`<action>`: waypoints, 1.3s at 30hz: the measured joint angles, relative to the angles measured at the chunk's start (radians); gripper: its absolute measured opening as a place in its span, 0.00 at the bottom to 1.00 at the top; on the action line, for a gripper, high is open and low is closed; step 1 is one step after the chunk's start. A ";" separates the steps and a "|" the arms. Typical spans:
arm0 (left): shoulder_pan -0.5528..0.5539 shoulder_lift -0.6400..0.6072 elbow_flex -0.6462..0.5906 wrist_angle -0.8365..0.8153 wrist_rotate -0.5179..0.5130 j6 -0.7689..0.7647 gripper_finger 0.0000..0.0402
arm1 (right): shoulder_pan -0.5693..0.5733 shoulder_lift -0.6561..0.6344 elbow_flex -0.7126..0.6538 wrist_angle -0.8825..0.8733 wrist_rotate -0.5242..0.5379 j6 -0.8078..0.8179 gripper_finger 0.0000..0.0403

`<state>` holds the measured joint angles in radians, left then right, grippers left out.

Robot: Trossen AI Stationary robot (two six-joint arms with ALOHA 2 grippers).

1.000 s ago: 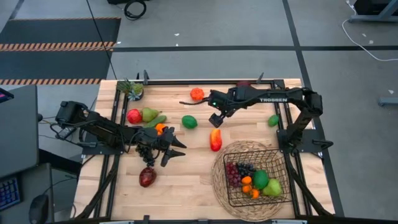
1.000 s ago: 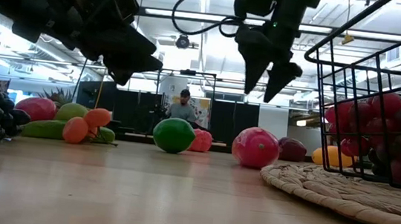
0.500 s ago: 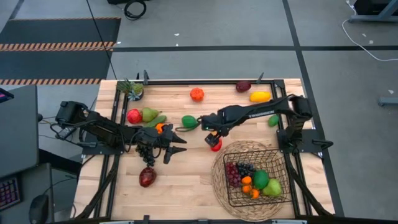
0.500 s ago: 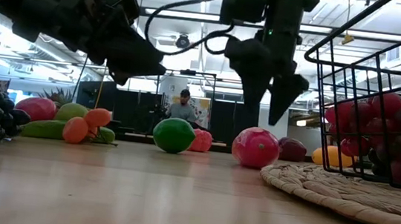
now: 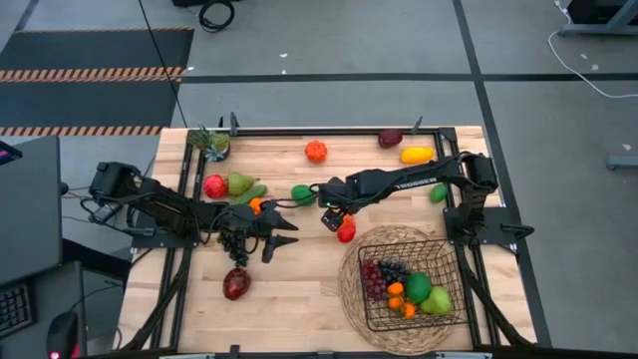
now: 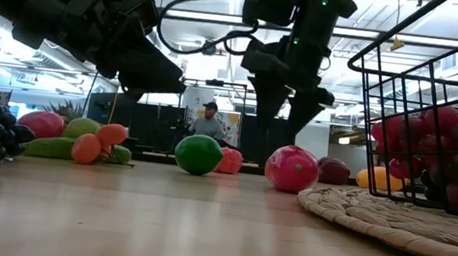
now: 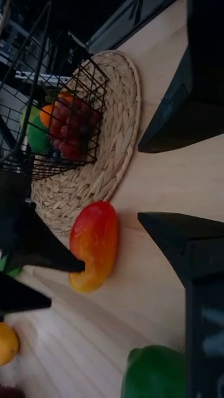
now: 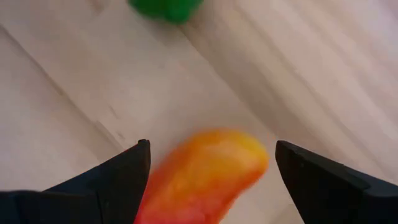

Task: Build produce basket
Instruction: Put the orange mango into the black wire basket

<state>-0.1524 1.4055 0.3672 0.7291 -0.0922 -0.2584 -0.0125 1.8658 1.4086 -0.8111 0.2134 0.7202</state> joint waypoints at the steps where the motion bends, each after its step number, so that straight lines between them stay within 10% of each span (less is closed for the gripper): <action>1: 0.000 0.000 0.000 -0.005 -0.001 0.000 0.43 | 0.009 0.000 0.001 0.029 0.033 -0.002 0.86; 26: -0.016 0.000 0.000 -0.026 -0.046 -0.046 0.43 | 0.001 0.045 -0.003 -0.102 -0.214 0.341 0.86; 39: -0.056 0.000 0.000 -0.031 -0.034 -0.036 0.43 | -0.028 0.166 -0.003 -0.049 -0.318 0.241 0.85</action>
<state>-0.2085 1.4055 0.3672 0.6980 -0.1261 -0.2944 -0.0407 2.0318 1.4055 -0.8603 -0.1050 0.9610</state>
